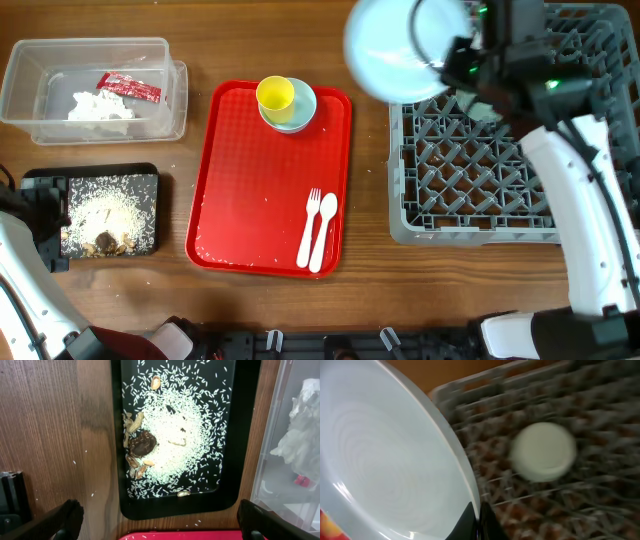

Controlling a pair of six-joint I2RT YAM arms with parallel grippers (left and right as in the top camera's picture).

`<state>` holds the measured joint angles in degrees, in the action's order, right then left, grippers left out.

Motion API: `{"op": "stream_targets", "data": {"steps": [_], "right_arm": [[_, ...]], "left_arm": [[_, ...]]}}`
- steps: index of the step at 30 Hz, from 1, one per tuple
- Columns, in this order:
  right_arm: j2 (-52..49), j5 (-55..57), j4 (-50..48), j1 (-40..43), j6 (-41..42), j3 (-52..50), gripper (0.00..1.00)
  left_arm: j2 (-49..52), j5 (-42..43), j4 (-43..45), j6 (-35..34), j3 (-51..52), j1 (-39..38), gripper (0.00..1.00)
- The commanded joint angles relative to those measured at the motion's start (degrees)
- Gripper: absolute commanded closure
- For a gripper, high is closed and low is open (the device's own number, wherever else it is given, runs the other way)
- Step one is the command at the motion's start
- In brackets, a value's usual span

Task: Sort waste into correct bins and load items into the dishwasher rack
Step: 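Carry the plate with right gripper and stand it upright in the rack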

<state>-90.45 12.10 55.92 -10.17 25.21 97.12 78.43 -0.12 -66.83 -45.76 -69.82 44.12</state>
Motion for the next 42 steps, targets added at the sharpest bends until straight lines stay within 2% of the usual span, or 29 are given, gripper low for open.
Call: {"op": "stream_targets", "data": {"steps": [1, 3, 12, 19, 39, 42], "right_arm": [[-3.93, 16.46, -0.28, 2.01, 0.92, -0.09, 0.96], [-6.14, 23.71, -0.87, 2.16, 4.87, -0.09, 0.96], [-16.22, 39.23, -8.83, 2.16, 4.9, -0.09, 0.96], [-20.39, 35.82, -8.92, 1.9, 4.94, -0.09, 0.96], [-20.46, 32.02, -7.69, -0.66, 4.9, -0.11, 0.96], [-20.44, 28.7, -7.13, -1.38, 4.72, -0.09, 0.96]], "left_arm": [[-0.04, -0.15, 0.0, -0.11, -0.59, 0.31, 0.0], [-0.04, -0.15, 0.0, -0.11, -0.59, 0.31, 0.0], [-0.04, -0.15, 0.0, -0.11, -0.59, 0.31, 0.0], [-0.04, -0.15, 0.0, -0.11, -0.59, 0.31, 0.0], [-0.04, -0.15, 0.0, -0.11, -0.59, 0.31, 0.0], [-0.04, -0.15, 0.0, -0.11, -0.59, 0.31, 0.0]]}}
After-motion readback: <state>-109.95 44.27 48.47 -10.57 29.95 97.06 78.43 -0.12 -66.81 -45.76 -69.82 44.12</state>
